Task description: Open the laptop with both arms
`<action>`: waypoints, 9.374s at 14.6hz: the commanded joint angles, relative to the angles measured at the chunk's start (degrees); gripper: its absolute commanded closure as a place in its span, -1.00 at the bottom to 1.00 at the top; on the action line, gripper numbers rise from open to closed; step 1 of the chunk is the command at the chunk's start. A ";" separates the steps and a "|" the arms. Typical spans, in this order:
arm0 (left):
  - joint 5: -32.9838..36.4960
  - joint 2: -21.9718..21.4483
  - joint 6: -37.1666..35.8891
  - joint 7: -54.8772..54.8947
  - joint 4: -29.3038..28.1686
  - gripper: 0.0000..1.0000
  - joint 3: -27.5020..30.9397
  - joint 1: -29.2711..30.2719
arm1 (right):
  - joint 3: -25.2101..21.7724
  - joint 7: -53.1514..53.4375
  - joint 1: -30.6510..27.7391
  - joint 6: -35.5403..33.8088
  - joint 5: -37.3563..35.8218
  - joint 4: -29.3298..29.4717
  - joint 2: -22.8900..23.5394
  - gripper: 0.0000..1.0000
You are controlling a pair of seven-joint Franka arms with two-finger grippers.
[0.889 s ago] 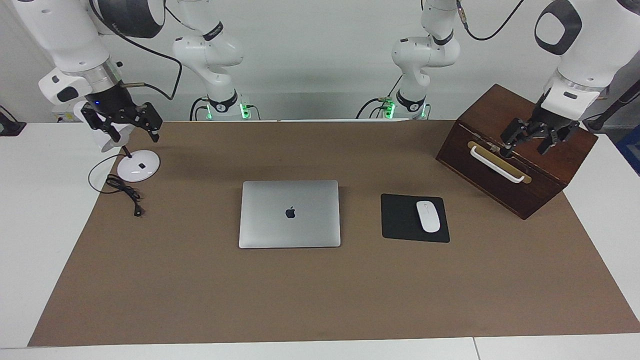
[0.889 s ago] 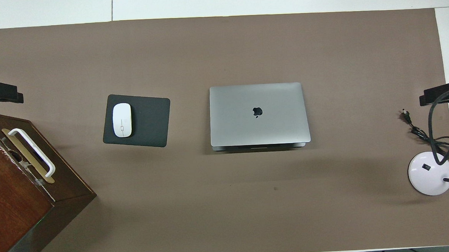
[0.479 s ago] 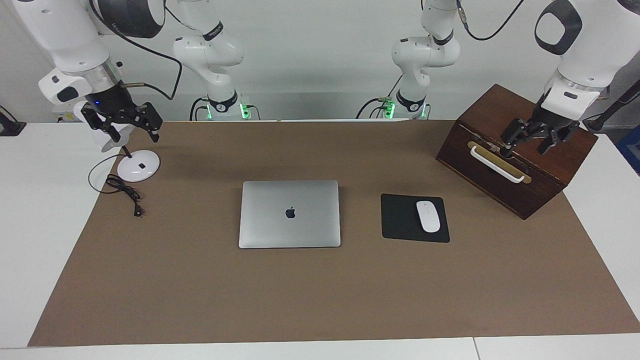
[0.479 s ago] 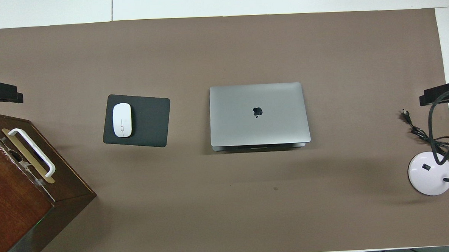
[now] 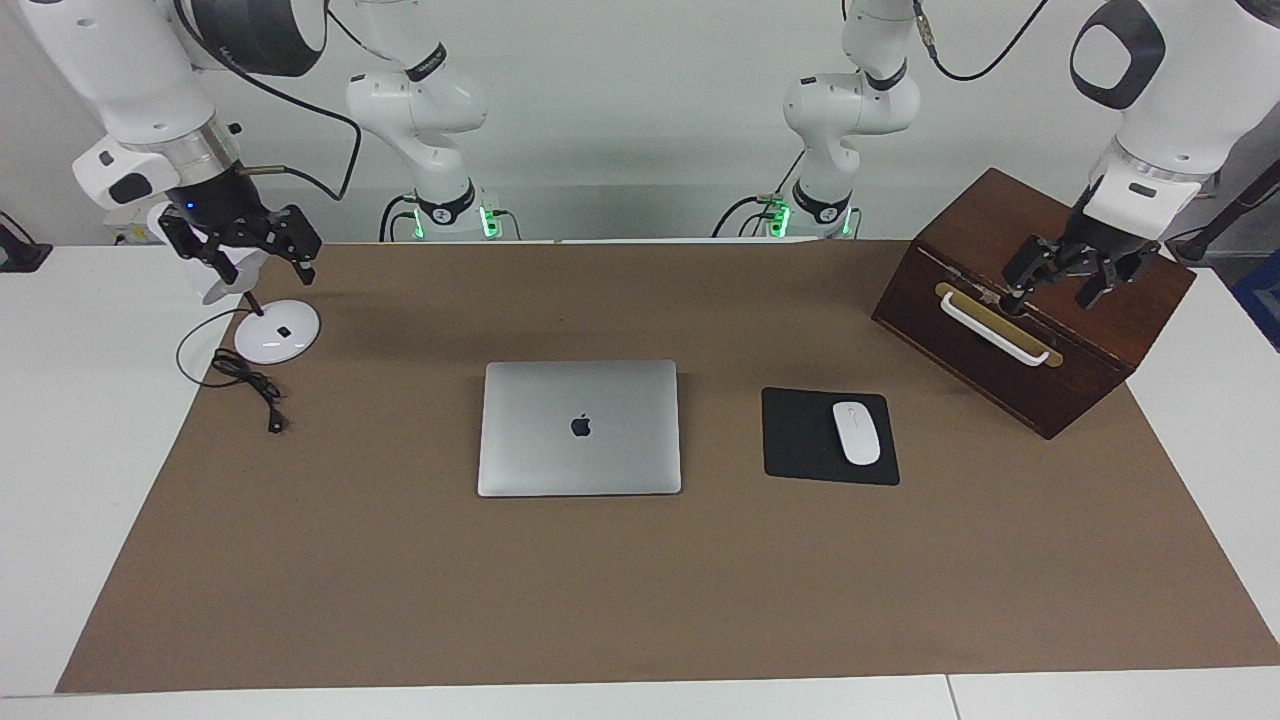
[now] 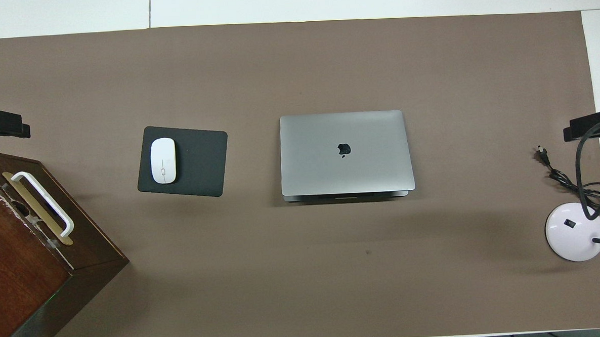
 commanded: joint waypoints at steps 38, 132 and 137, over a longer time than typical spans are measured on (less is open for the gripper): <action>-0.80 -3.13 13.44 -5.92 -6.03 1.00 -0.14 0.71 | 0.87 17.49 3.62 23.37 16.78 -25.39 -10.21 -1.00; -14.52 15.07 103.80 -7.15 -51.92 1.00 -0.66 -47.37 | 1.05 39.59 40.11 80.96 63.91 -38.16 8.51 -1.00; -14.52 15.16 103.80 -7.06 -52.00 1.00 -0.66 -47.37 | 0.87 39.42 40.02 77.63 63.38 -36.05 9.04 -1.00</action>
